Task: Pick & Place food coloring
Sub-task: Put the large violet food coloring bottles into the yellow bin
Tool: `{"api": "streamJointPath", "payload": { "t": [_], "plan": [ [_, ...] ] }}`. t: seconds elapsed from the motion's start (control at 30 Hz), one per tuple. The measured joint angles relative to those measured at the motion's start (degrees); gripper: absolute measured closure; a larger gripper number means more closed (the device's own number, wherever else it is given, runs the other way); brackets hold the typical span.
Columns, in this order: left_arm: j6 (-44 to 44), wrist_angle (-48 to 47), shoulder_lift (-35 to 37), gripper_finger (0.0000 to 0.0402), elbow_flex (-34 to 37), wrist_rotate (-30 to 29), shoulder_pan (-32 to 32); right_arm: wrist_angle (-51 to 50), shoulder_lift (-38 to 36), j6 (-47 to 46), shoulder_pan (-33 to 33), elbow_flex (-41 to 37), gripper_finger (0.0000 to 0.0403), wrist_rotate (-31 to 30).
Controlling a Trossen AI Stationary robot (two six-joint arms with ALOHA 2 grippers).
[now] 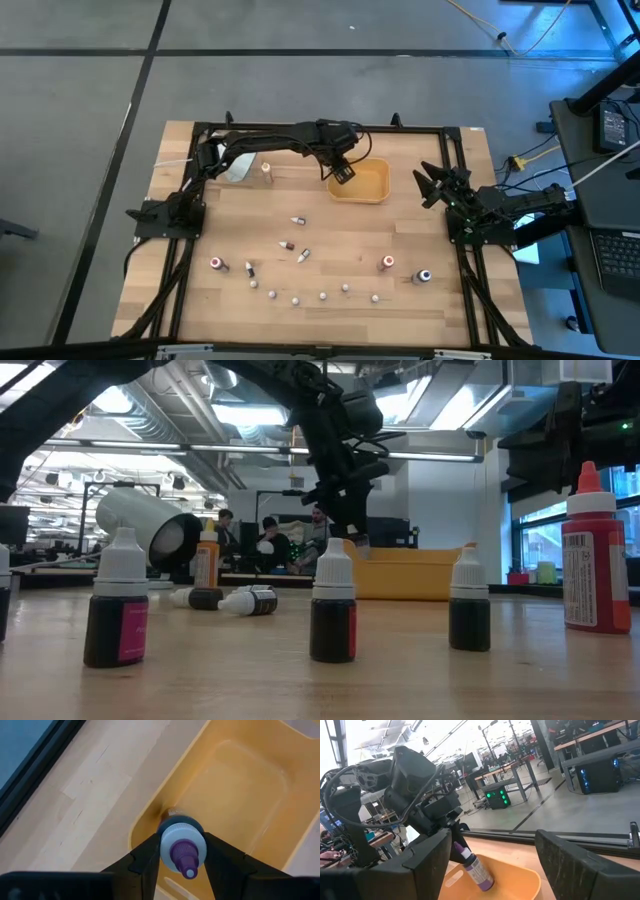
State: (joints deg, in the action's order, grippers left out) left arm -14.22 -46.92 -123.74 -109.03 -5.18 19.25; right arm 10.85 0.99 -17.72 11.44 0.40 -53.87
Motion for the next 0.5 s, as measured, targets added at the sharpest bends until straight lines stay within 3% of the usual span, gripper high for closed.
{"api": "streamJointPath", "payload": {
  "t": [0.5],
  "plan": [
    [0.00,-1.55,0.02,0.0263,0.00,0.10,-0.01,0.00,0.00,0.22,-0.02,0.00,0.0114,0.00]
  ]
}}
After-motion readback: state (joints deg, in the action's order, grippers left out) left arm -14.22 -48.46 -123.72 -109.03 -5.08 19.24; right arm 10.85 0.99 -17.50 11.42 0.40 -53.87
